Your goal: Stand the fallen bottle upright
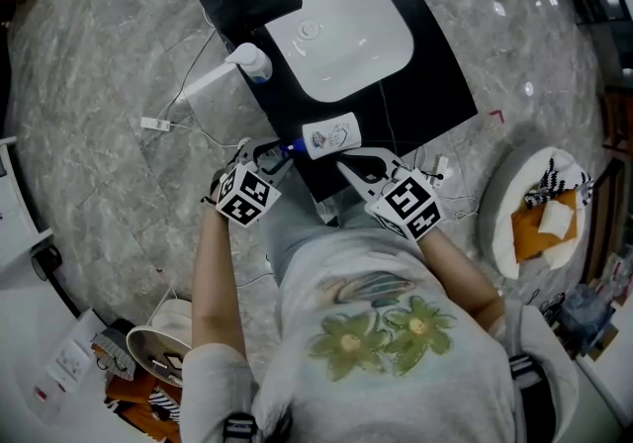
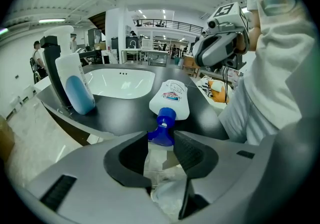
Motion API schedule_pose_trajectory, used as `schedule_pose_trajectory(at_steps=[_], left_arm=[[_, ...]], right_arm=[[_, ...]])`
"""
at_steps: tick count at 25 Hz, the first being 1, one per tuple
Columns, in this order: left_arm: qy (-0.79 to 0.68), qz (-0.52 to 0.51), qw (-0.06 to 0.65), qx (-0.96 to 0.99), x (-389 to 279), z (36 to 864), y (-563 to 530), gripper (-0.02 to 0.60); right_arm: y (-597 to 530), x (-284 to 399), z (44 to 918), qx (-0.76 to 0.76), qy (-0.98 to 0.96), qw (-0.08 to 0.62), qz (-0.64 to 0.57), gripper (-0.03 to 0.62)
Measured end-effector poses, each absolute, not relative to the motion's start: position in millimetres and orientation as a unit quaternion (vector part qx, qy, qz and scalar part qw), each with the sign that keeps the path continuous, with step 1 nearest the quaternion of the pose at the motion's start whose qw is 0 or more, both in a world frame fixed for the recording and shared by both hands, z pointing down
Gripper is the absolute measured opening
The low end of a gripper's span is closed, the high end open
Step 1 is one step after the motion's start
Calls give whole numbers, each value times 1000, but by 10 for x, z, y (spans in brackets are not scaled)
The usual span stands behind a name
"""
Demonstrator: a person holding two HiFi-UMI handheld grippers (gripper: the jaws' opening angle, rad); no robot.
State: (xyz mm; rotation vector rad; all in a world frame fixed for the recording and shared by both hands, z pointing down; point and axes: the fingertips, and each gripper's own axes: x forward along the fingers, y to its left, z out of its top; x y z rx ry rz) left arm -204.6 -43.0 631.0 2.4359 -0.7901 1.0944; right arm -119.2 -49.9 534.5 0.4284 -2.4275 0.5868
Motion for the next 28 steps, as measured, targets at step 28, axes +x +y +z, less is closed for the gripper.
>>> schedule_pose_trajectory(at_steps=[28], left_arm=[[-345,387,162,839,-1775,5671,-570,166]], right_arm=[[-474,-882,5182,154,-923,289,203,44]])
